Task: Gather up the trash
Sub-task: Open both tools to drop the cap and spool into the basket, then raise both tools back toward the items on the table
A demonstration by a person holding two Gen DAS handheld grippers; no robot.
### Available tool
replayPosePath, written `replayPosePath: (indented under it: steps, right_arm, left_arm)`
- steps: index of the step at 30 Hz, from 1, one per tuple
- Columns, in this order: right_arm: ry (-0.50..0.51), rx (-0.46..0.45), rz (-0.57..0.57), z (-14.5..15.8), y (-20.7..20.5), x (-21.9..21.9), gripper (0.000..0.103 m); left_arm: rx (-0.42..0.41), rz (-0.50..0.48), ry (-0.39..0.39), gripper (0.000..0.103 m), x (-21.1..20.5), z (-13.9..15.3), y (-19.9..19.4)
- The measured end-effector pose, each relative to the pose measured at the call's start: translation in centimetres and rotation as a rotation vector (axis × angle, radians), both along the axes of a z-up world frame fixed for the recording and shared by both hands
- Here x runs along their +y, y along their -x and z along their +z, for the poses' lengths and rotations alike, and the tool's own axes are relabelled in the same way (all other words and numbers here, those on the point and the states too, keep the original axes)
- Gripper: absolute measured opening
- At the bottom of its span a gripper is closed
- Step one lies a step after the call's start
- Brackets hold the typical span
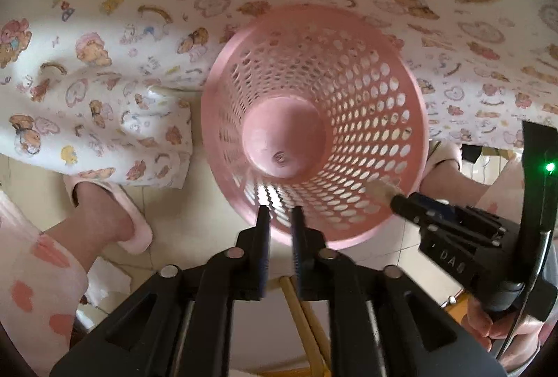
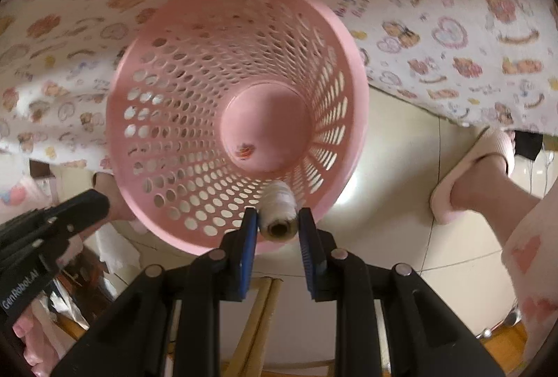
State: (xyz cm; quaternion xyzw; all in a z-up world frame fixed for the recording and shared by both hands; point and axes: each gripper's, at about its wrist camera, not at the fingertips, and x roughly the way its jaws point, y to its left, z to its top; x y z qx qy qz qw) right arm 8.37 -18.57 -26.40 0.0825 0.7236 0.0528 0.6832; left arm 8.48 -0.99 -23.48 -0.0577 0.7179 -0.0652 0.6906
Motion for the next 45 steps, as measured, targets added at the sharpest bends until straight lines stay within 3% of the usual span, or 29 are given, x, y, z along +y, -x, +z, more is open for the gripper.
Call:
replayPosePath:
  steps: [3, 6, 11, 14, 17, 26, 33, 34, 37, 40, 45]
  right_arm:
    - [0.006, -0.008, -0.009, 0.2, -0.2, -0.3, 0.022]
    - [0.002, -0.005, -0.013, 0.1, -0.2, -0.4, 0.024]
    - [0.008, -0.021, -0.021, 0.8, -0.2, -0.3, 0.029]
    - [0.013, -0.055, -0.012, 2.5, -0.2, 0.0, 0.03]
    - [-0.047, -0.103, -0.03, 5.0, 0.1, 0.2, 0.03]
    - [0.001, -0.408, 0.042, 14.3, 1.5, 0.6, 0.045]
    - [0.001, -0.608, 0.065, 19.2, 2.4, 0.6, 0.055]
    - [0.018, -0.639, 0.072, 19.6, 2.5, 0.7, 0.059]
    - [0.066, -0.729, 0.097, 20.9, 3.0, 1.1, 0.072]
    - [0.045, -0.79, 0.104, 21.9, 3.2, 1.3, 0.088]
    - [0.021, -0.863, 0.099, 23.1, 3.0, 1.3, 0.099]
  left_arm:
    - [0.072, -0.014, -0.07, 0.021, 0.0, -0.9, 0.9]
    - [0.094, -0.019, -0.067, 0.021, -0.2, -0.6, 1.4]
    - [-0.017, -0.059, -0.108, 0.026, -1.0, 2.9, 1.9]
    - [-0.118, -0.048, -0.165, 0.034, -1.2, 5.3, 2.3]
    - [-0.22, -0.035, -0.16, 0.034, -1.0, 7.9, 2.3]
    - [-0.593, -0.007, -0.153, 0.048, 0.0, 17.0, 3.2]
    - [-0.853, 0.055, -0.206, 0.076, 1.7, 21.8, 4.0]
    - [-0.87, 0.066, -0.194, 0.084, 2.0, 22.2, 4.2]
    - [-0.856, 0.103, -0.129, 0.092, 3.2, 22.5, 3.6]
    - [-0.8, 0.096, -0.134, 0.092, 3.6, 22.1, 2.9]
    - [-0.798, 0.114, -0.123, 0.095, 4.2, 22.1, 3.1]
